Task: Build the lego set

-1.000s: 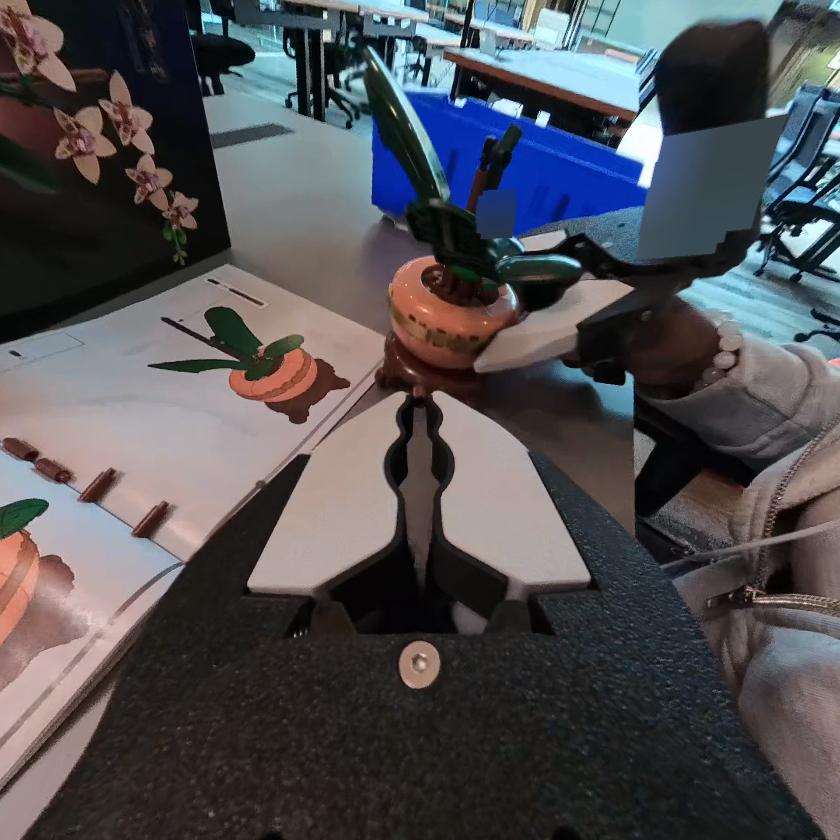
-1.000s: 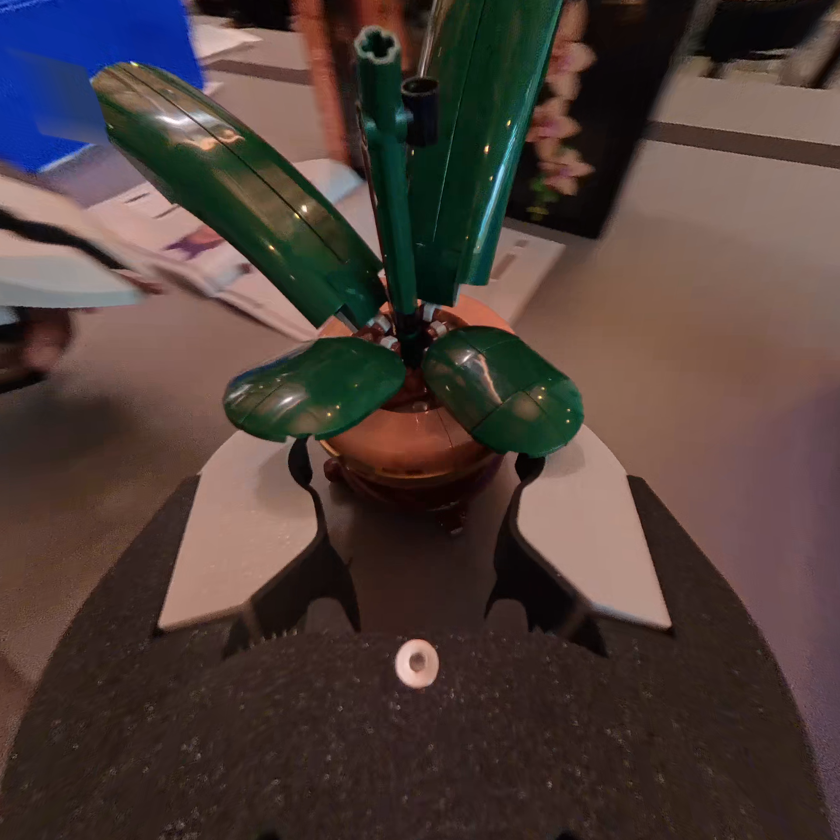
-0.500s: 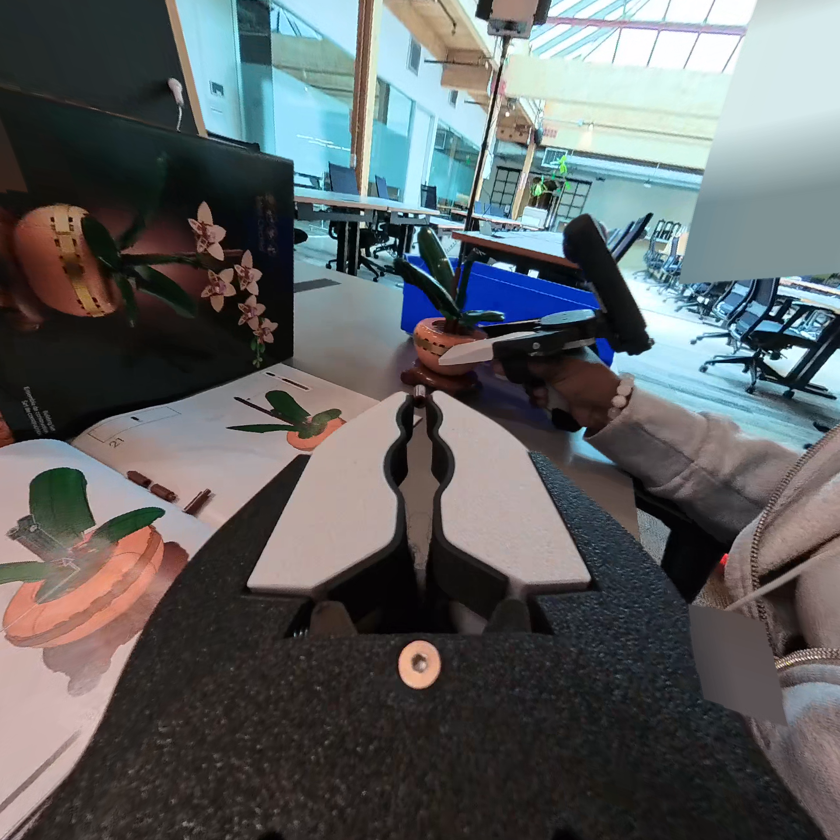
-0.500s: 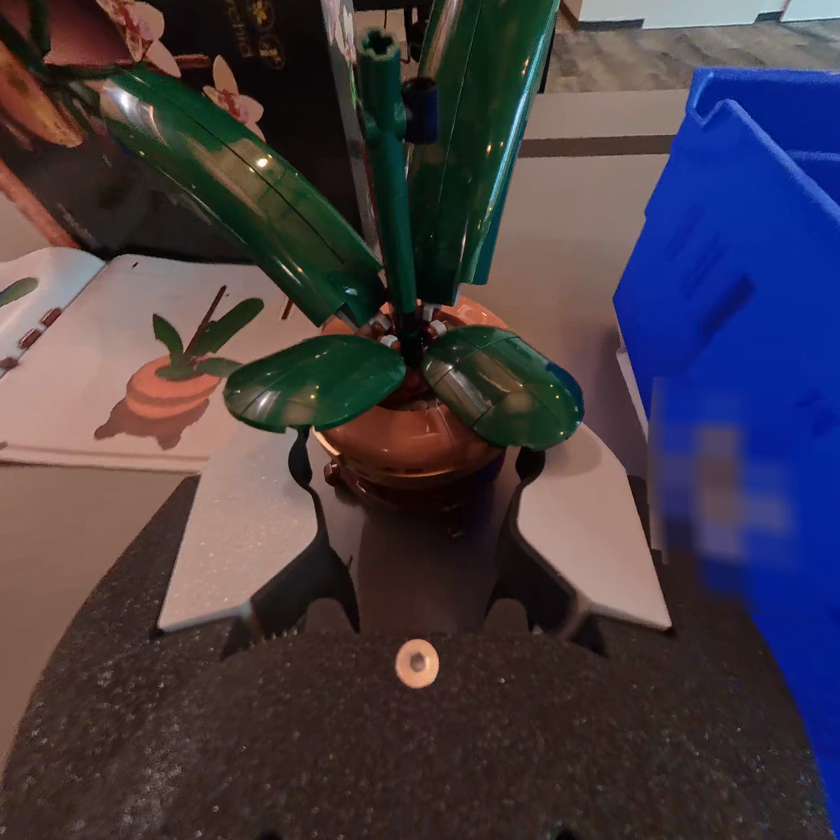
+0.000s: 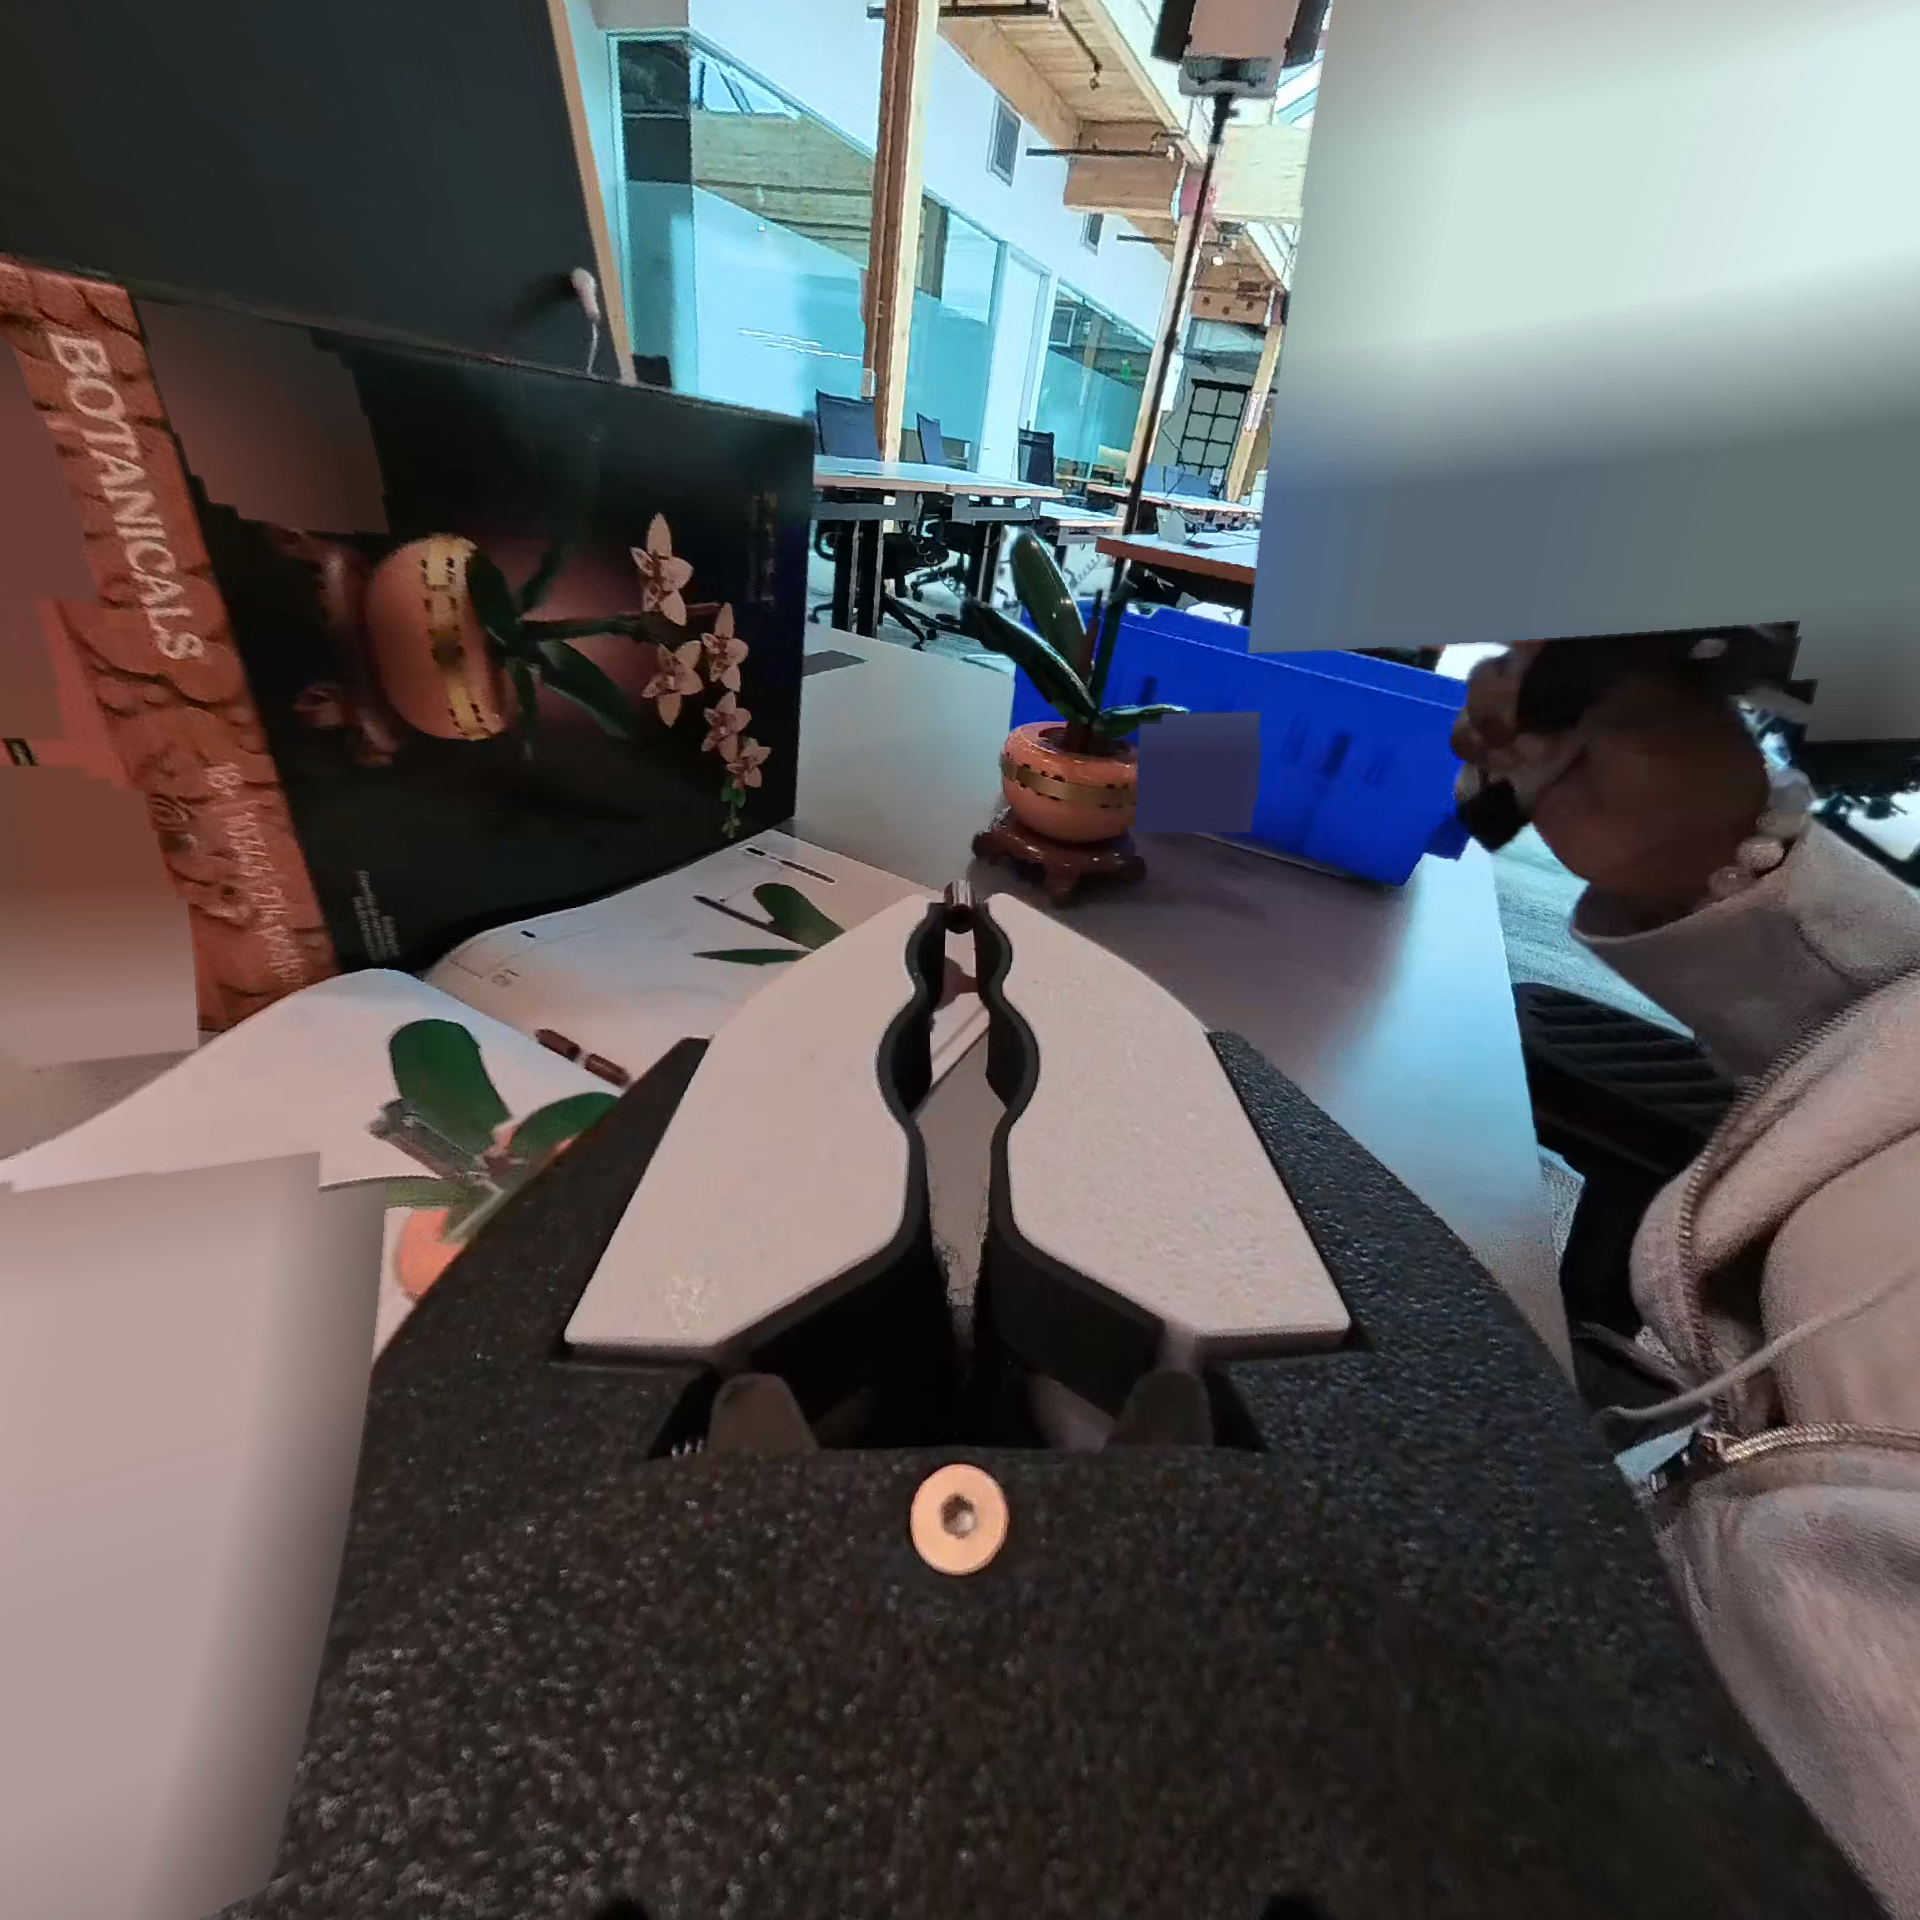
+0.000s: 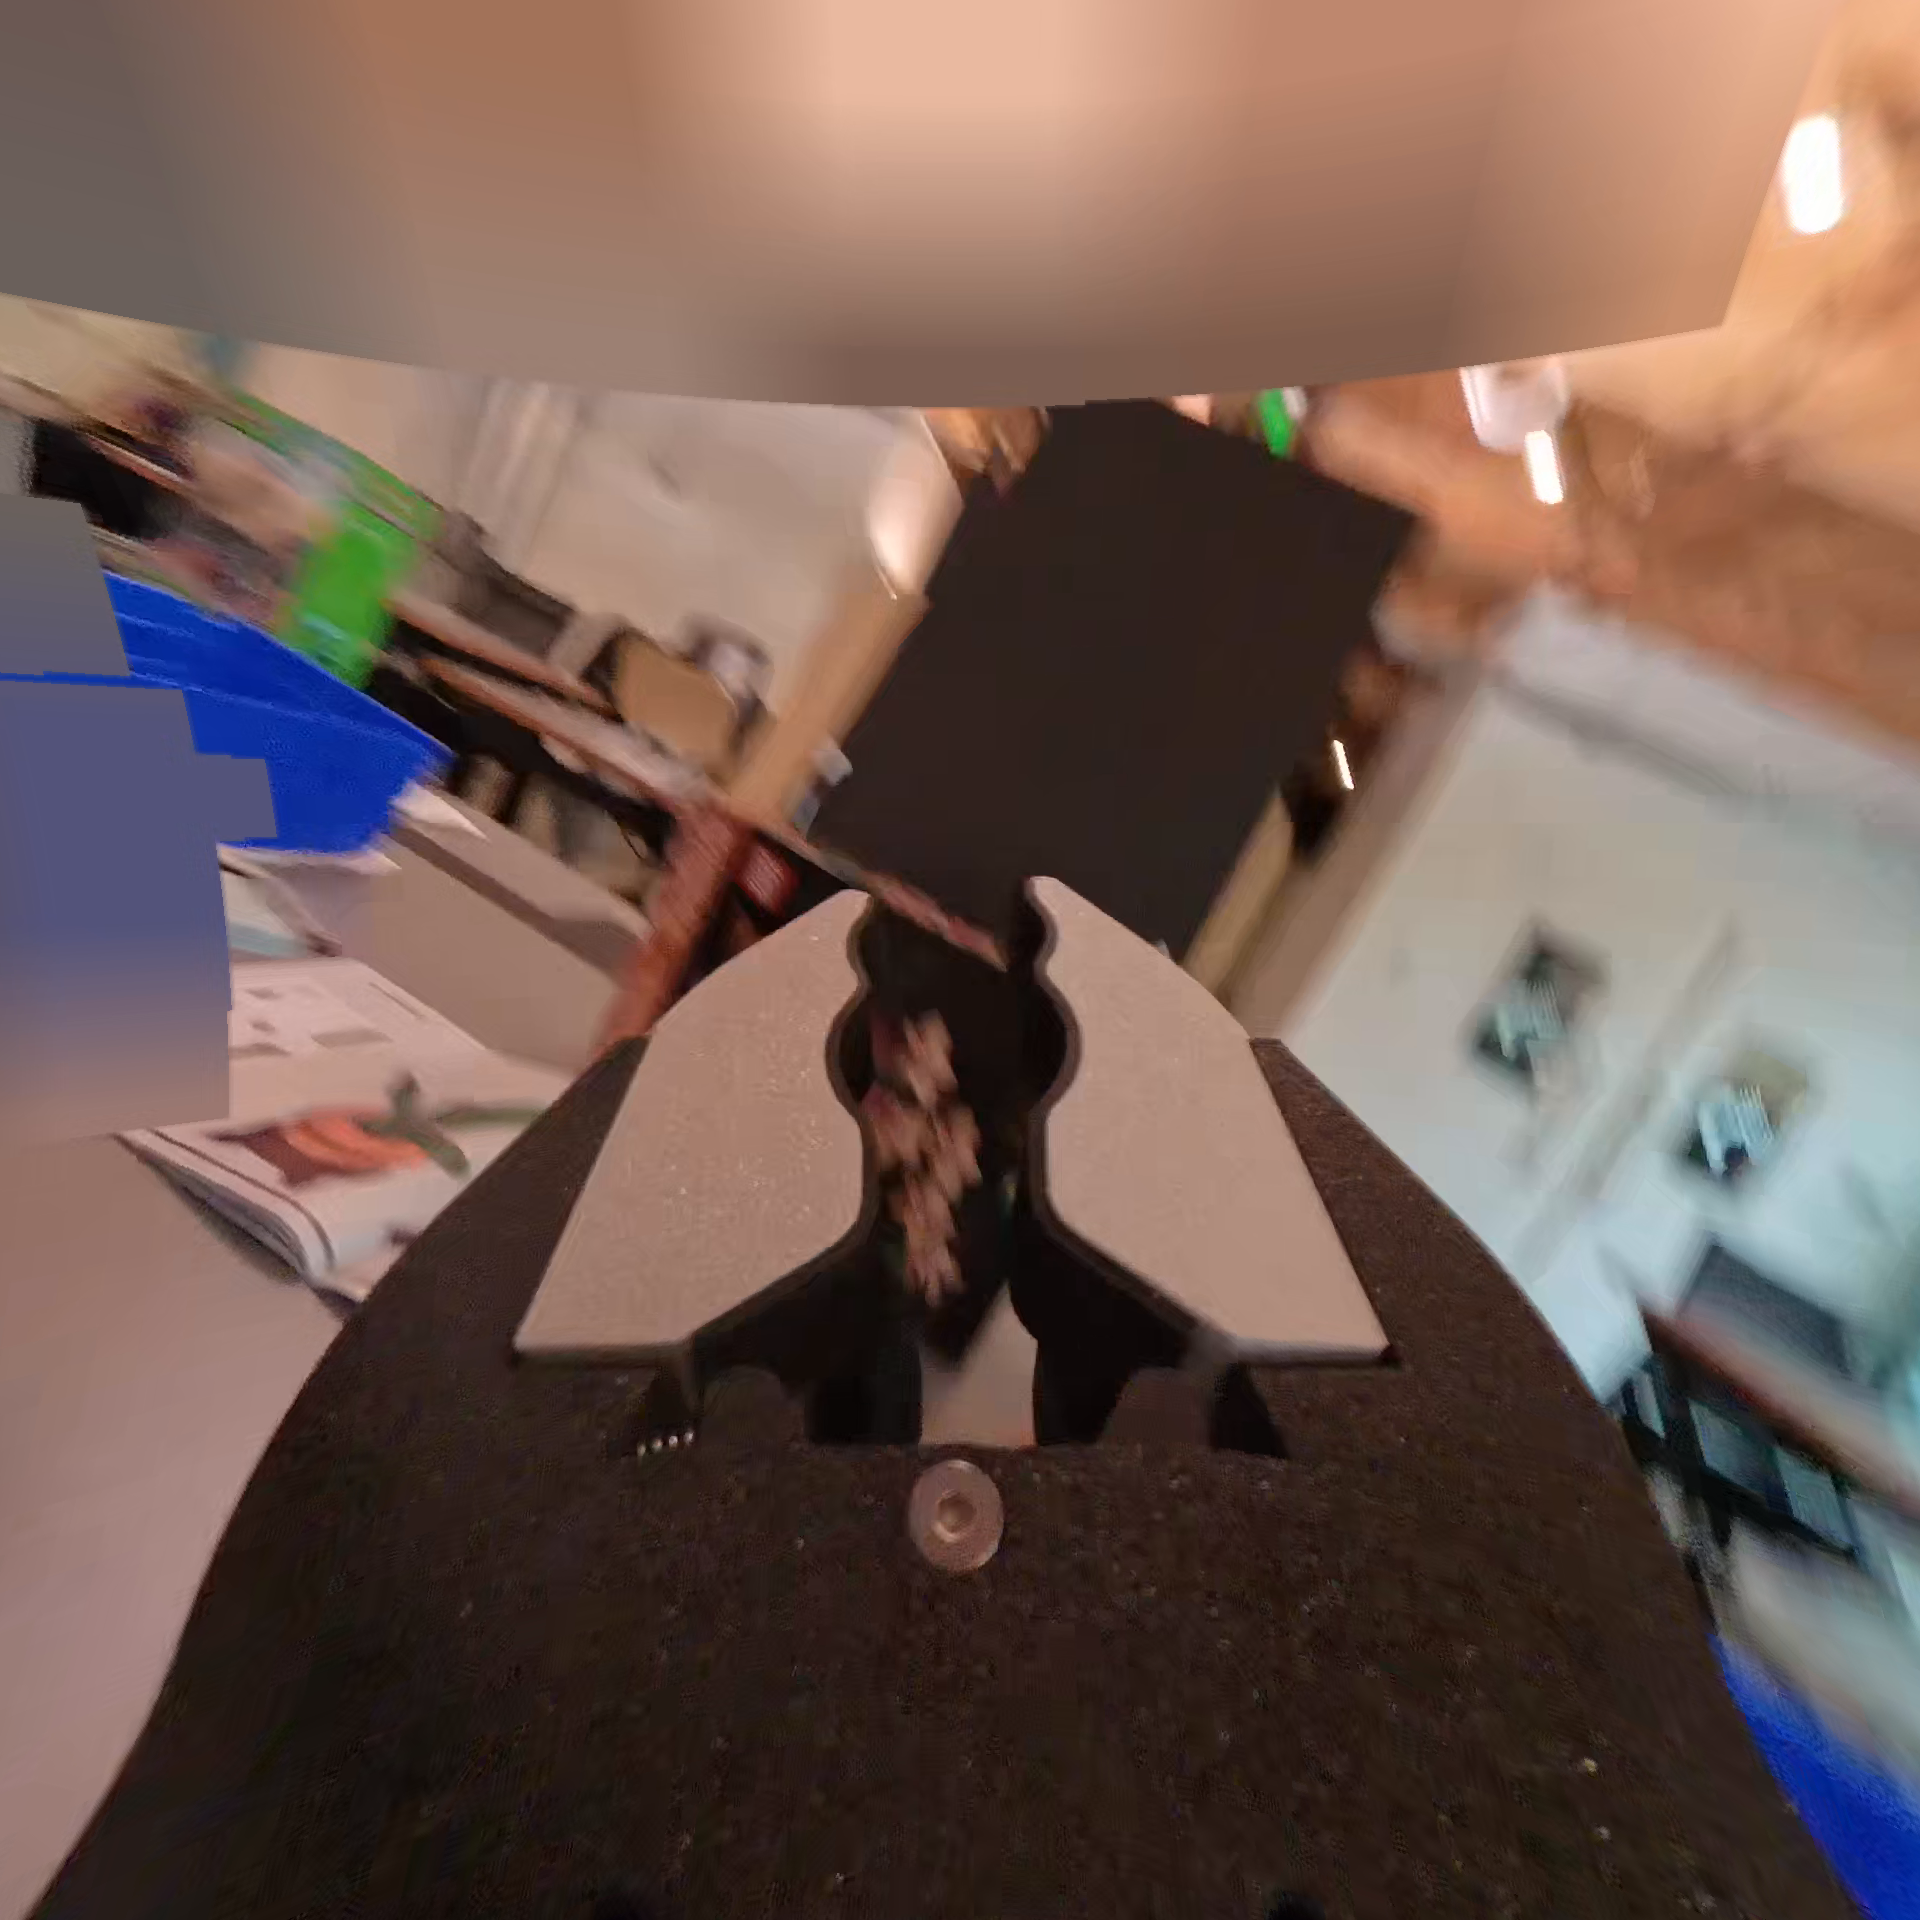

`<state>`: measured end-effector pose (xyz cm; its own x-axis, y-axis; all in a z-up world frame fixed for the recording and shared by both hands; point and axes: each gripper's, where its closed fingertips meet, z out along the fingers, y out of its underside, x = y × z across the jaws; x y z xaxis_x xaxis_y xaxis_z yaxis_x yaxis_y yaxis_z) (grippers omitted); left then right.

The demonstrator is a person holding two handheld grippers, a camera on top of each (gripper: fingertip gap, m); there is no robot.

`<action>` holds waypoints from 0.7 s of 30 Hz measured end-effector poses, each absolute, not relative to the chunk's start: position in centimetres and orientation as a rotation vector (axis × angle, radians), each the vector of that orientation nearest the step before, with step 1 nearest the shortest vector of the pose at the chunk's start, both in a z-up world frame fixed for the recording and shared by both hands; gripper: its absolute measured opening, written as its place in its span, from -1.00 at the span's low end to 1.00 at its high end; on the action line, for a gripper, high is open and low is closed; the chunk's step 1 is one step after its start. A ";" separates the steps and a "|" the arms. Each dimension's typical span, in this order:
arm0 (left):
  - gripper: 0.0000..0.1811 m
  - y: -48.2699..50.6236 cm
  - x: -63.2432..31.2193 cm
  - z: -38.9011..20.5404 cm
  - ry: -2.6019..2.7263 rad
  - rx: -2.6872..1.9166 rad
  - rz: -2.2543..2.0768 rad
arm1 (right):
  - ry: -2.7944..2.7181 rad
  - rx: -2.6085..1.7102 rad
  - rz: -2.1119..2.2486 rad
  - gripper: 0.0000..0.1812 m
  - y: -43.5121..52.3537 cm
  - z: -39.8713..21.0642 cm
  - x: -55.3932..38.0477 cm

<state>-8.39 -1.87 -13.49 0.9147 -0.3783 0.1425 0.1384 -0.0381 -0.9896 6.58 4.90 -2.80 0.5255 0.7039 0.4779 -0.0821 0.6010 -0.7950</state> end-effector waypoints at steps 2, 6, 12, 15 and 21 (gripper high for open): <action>-0.96 -1.3 -9.3 -13.0 0.199 -1.555 -0.451 | -1.054 -0.612 0.612 -0.80 1.4 -2.8 2.6; -0.96 0.3 -10.1 -11.9 0.148 -1.546 -0.537 | -1.259 -0.657 0.809 -0.79 2.0 -5.2 -3.5; -0.95 0.4 -8.7 -10.7 0.137 -1.460 -0.486 | -1.161 -0.781 1.288 -0.86 3.7 -6.6 -5.3; -0.95 0.3 -7.3 -10.8 0.173 -1.423 -0.445 | -1.268 -0.876 1.441 -0.87 2.7 -8.5 -5.4; -0.96 -0.5 -5.4 -11.7 0.256 -1.400 -0.520 | -1.515 -0.877 1.674 -0.73 0.3 -11.1 -5.0</action>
<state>-5.43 -0.45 -11.71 0.8620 -0.4898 0.1306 0.1949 0.0825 -0.9773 -5.04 0.33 -11.13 -0.5224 0.8523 -0.0262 -0.0587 -0.0666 -0.9961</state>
